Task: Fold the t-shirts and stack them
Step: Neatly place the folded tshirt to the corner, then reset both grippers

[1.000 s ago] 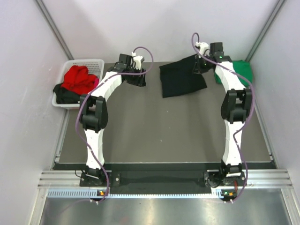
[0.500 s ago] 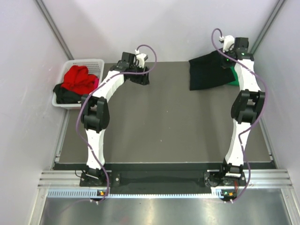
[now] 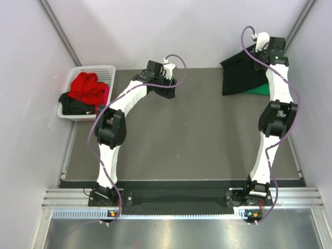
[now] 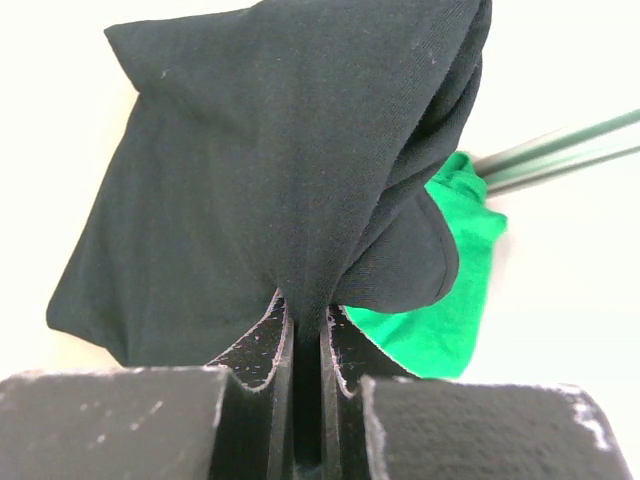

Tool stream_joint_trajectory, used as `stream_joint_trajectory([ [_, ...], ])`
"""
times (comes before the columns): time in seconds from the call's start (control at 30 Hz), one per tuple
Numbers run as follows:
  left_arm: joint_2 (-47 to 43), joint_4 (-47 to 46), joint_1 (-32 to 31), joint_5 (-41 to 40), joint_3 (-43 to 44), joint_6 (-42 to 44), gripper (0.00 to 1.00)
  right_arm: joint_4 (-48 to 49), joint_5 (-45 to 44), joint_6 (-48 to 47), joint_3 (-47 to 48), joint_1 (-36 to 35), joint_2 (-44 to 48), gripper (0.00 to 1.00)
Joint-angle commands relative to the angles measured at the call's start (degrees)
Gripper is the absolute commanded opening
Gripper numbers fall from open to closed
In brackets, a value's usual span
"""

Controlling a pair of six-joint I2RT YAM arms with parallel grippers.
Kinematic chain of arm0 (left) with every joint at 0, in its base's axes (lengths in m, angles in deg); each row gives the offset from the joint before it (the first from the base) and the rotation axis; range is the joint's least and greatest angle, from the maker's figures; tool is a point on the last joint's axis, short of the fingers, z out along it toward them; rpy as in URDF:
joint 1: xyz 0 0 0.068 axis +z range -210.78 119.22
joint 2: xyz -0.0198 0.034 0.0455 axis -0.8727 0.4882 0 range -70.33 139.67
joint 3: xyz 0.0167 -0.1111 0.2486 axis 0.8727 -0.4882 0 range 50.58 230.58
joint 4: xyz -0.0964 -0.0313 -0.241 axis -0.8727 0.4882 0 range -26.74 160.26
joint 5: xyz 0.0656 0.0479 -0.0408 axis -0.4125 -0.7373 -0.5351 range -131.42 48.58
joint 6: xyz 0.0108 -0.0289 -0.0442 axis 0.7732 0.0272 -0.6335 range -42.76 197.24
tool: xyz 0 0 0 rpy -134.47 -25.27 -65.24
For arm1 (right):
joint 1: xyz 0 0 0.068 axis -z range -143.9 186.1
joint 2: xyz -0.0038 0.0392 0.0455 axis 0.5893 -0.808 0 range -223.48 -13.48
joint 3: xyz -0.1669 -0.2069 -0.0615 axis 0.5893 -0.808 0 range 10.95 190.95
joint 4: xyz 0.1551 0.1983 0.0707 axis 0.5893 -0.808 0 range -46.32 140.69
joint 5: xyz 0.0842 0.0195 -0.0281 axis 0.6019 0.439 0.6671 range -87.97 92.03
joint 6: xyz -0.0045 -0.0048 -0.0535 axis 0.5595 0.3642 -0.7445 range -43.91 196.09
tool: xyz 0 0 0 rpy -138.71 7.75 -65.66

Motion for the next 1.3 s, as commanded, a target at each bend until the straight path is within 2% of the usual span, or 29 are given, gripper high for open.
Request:
stream_joint_trajectory([
  [0.0, -0.43, -0.66, -0.24, -0.90, 1.00, 1.38, 0.64, 4.27, 0.52, -0.05, 3.13, 2.41, 6.13, 0.00],
  [0.33, 0.01, -0.66, -0.59, -0.90, 1.35, 1.11, 0.64, 6.29, 0.17, 1.00, 4.98, 4.08, 4.38, 0.00],
  [0.6, -1.30, -0.31, -1.29, -2.48, 0.38, 2.17, 0.64, 13.74, -7.03, -2.25, 5.33, 4.43, -0.90, 0.01],
  [0.67, -1.57, -0.13, -1.47, -2.31, 0.03, 2.17, 0.64, 18.40, -12.47, -1.99, 5.77, 4.09, -3.00, 0.40],
  [0.73, -2.10, 0.04, -1.65, -2.31, -0.06, 2.17, 0.64, 18.94, -19.99, -2.51, 6.73, 3.21, -3.98, 0.73],
  [0.77, -2.36, 0.04, -1.73, -2.66, -0.15, 2.17, 0.65, 19.12, -22.57, -2.34, 5.78, 2.25, -2.67, 0.99],
  [0.83, -3.50, 0.04, -1.65, -3.36, -0.32, 2.34, 0.65, 18.51, -26.00, 0.20, 3.32, 1.45, 1.18, 1.00],
  [0.87, -3.94, 0.13, -1.73, -3.97, -0.50, 2.25, 0.65, 18.24, -25.67, 2.04, -0.87, 1.01, 6.78, 0.99],
  [0.93, -5.43, -0.74, -1.12, -4.15, -1.20, 1.03, 0.65, 15.53, -19.56, 6.60, -4.85, 0.31, 12.08, 0.99],
  [1.0, -6.22, -1.80, -0.51, -4.76, -1.64, 0.41, 0.65, 16.47, -15.84, 7.85, -15.54, -2.24, 20.16, 0.99],
  [1.03, -6.23, -2.15, -0.33, -5.38, -1.64, 0.49, 0.64, 19.96, -11.04, 7.42, -21.07, -3.46, 23.24, 1.00],
  [1.07, -6.32, -2.68, -0.24, -6.51, -1.73, 0.50, 0.64, 21.65, -8.64, 6.28, -31.39, -6.35, 28.75, 1.00],
  [1.17, -6.32, -4.96, 0.29, -11.00, -3.31, 1.64, 0.66, 23.61, -3.45, 3.37, -44.46, -14.51, 35.37, 1.00],
  [1.27, -6.40, -7.07, 1.07, -14.08, -5.68, 0.94, 0.69, 18.69, -1.67, 8.63, -45.65, -21.63, 35.66, 1.00],
])
